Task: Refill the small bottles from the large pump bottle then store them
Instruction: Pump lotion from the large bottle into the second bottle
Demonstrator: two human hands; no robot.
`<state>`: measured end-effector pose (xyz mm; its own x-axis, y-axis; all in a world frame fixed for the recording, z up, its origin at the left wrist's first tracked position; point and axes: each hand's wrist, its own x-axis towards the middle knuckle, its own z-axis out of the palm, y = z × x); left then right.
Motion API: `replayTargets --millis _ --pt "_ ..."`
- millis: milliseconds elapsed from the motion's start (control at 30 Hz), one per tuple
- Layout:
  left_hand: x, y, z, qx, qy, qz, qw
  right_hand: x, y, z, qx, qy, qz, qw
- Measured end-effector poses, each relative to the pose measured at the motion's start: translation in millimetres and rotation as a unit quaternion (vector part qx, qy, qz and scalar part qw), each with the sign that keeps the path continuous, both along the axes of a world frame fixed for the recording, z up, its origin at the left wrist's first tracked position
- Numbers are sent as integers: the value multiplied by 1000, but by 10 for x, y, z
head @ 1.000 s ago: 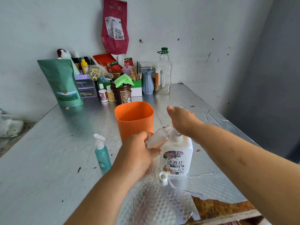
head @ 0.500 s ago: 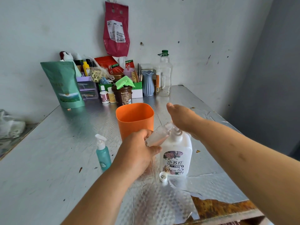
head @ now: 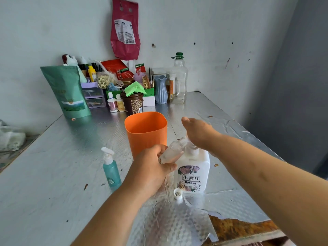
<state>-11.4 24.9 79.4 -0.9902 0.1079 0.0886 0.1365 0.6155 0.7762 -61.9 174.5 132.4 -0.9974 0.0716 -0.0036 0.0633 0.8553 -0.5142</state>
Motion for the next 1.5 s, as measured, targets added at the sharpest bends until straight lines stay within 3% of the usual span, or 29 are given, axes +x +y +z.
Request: replayTargets --millis 500,833,1000,1300,1500 --pt "8 14 16 31 -9 -4 999 8 27 94 -173 67 -50 981" --pt "-11 -15 -42 112 -53 -16 992 -55 48 54 -197 50 -57 978" --pt "18 -45 -59 184 -90 -39 978 -81 51 1 -256 46 -79 962" --pt "22 -108 -94 279 -137 -45 949 -17 90 -3 -332 129 -73 932" --pt "56 -199 -208 292 -132 -33 947 139 172 -69 -370 194 -78 905"
